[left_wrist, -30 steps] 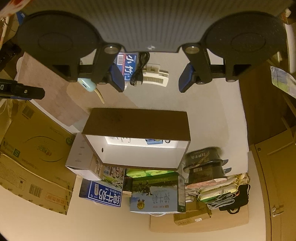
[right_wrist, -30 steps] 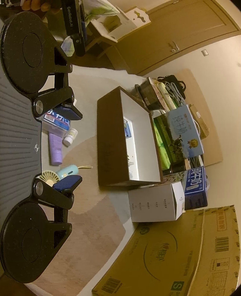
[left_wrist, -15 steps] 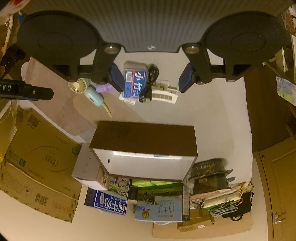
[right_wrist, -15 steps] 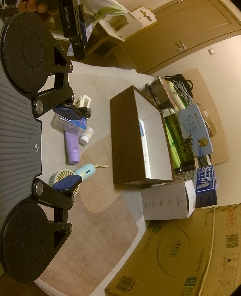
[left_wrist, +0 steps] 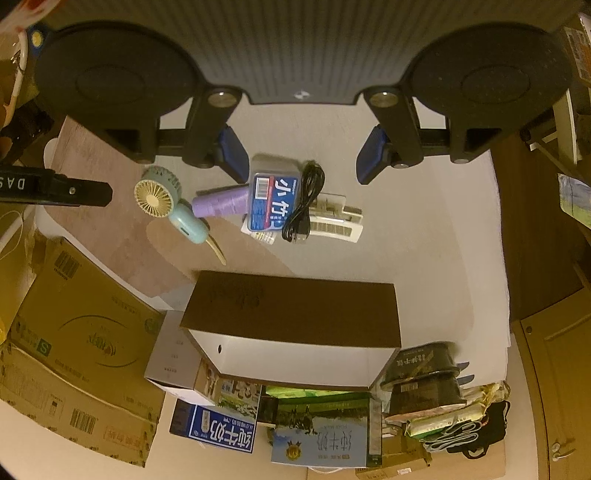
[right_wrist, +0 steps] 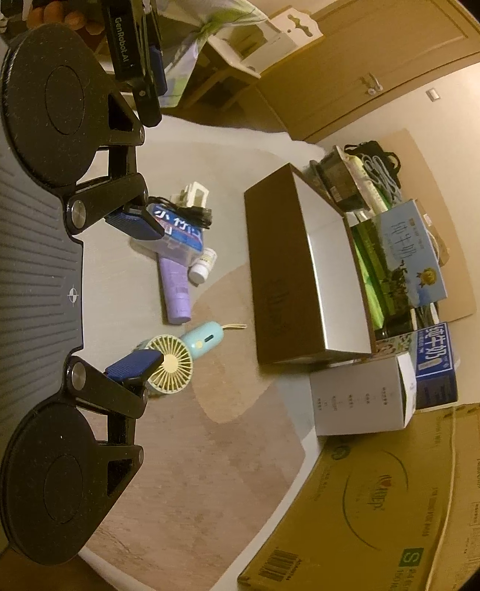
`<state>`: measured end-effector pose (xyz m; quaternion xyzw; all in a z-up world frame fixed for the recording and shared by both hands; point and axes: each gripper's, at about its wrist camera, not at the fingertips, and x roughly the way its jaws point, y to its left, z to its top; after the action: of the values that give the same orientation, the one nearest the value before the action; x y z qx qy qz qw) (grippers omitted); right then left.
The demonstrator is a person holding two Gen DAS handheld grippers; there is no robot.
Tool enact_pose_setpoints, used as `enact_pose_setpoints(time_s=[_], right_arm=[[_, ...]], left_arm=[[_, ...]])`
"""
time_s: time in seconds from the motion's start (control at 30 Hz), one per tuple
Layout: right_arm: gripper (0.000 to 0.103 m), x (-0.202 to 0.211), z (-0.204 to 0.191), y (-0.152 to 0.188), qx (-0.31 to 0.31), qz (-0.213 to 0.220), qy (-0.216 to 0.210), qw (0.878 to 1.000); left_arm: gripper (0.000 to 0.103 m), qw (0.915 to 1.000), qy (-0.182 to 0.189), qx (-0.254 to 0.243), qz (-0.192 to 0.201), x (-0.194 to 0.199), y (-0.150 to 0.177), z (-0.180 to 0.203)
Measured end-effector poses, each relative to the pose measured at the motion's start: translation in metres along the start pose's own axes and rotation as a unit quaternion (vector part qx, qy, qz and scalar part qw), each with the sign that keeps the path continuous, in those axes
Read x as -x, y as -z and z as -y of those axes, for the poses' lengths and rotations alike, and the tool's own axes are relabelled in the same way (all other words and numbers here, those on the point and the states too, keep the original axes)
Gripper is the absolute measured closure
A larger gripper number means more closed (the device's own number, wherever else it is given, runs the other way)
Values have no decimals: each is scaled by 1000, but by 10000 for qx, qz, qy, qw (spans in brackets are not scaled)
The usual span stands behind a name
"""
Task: Organize rigid objects
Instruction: 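Move the left tool to the black USB cable while the right tool approaches the mint fan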
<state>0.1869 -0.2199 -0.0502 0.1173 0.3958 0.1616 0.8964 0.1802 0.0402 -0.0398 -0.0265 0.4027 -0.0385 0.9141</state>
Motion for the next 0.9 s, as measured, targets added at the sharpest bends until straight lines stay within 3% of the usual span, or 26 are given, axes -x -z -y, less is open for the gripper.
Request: enact_pose_setpoints(time_s=[0.73, 0.9], right_arm=[[37, -26, 12, 10, -122, -300, 141, 9994], [37, -36, 17, 11, -110, -348, 215, 9991]], left_arm=[[42, 9998, 45, -80, -151, -29, 7, 2], [48, 9997, -4, -186, -151, -42, 5, 1]])
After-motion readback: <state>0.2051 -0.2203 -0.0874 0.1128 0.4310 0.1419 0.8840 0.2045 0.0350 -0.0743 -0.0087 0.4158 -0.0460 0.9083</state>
